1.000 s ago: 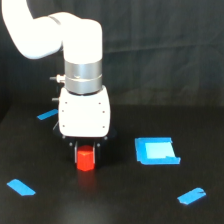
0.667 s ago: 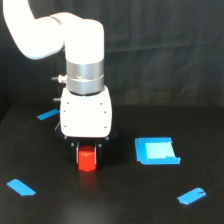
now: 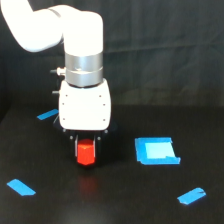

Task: Pick up the red object from the table

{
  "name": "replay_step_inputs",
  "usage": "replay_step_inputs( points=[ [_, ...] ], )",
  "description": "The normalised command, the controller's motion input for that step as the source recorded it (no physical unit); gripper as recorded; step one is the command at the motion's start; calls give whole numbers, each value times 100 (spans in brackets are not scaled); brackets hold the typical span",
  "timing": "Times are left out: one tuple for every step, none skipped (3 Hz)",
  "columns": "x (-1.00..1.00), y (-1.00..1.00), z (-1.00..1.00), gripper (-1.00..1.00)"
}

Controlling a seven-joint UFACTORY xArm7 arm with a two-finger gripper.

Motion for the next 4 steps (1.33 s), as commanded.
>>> replay_step_inputs(
  points=[
    [3,10,96,-100],
    [9,1,100,-96],
    [0,7,94,-100],
    [-3,10,97,-100]
  ],
)
